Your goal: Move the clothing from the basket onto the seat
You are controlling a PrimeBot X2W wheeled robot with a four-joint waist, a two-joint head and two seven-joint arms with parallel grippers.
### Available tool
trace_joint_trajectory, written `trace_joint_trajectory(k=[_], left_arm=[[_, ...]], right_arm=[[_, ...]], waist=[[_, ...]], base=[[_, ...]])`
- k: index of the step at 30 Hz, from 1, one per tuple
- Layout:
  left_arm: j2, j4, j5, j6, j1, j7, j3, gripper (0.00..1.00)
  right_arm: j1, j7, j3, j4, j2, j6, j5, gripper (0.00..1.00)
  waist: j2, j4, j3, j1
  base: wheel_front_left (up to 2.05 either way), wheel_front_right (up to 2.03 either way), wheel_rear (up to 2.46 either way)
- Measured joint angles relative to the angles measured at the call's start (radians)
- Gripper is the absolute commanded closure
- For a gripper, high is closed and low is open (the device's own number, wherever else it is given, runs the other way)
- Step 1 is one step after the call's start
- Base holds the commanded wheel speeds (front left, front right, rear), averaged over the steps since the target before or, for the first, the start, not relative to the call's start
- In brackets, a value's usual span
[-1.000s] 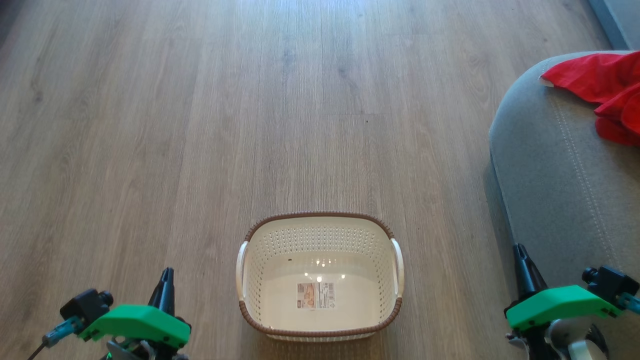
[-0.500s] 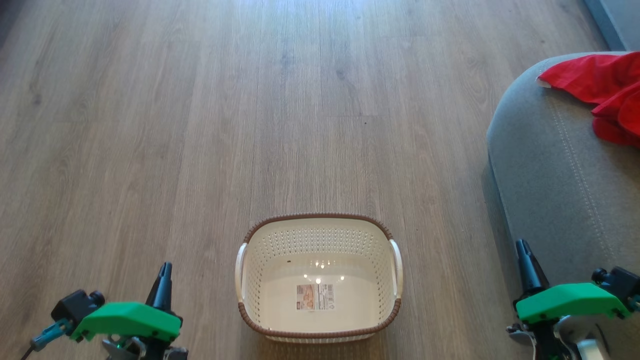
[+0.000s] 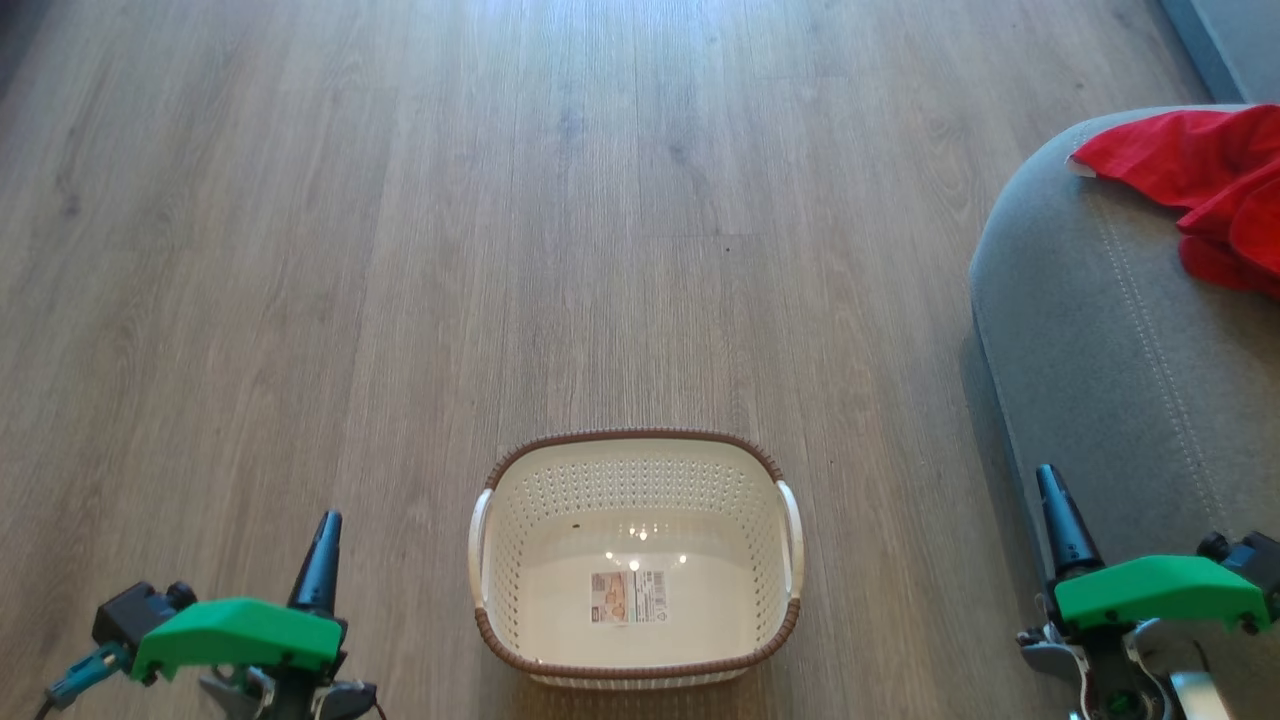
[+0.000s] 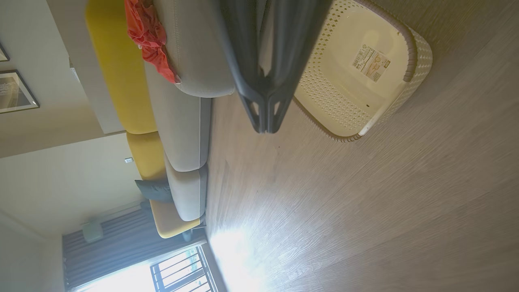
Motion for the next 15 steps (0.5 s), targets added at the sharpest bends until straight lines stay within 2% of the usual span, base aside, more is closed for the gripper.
trace_joint_trajectory(k=[15], left_arm=[[-0.004, -0.027, -0.158, -0.018, -0.005, 0.041, 0.024, 1.00]], right_arm=[[-0.003, 0.036, -0.012, -0.025, 0.000, 0.000, 0.189, 1.00]], waist=[[0.0000, -0.005, -0.006, 0.0000]], base=[[0.00, 0.00, 0.00]])
